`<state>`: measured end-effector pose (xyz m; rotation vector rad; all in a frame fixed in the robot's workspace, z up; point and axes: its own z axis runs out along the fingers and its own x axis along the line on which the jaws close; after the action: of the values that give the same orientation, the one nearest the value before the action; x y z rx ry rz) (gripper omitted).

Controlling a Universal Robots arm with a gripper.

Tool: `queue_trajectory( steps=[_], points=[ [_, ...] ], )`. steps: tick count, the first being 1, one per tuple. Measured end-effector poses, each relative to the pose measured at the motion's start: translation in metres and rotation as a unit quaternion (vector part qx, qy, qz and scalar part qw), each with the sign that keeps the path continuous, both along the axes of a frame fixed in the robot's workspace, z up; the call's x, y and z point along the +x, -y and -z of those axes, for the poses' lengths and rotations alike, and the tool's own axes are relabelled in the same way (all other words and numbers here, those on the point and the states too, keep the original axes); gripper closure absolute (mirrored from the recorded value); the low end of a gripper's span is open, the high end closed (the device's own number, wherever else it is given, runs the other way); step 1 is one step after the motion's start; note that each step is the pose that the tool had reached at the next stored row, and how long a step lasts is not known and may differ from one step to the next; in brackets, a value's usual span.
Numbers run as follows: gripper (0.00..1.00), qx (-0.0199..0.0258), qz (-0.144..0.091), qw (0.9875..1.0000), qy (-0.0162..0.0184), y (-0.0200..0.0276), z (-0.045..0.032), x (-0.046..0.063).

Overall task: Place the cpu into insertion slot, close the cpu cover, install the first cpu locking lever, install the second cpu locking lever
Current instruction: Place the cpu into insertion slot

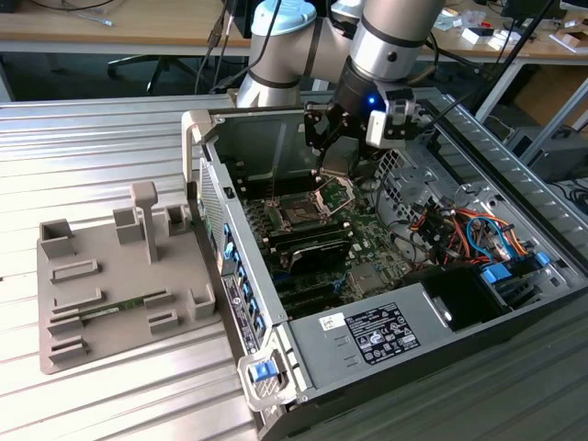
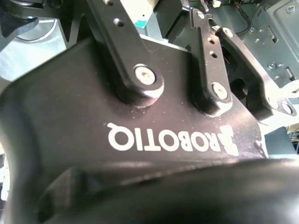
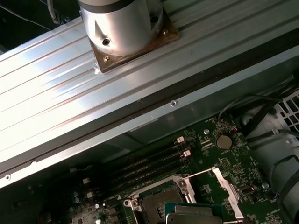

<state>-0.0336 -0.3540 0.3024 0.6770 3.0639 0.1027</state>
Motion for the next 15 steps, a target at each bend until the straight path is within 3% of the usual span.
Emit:
queue_trajectory(
  steps=[15],
  points=[
    [0.45,-0.0022,0.025,0.9997,0.0,0.0,0.0018,0.0]
  ],
)
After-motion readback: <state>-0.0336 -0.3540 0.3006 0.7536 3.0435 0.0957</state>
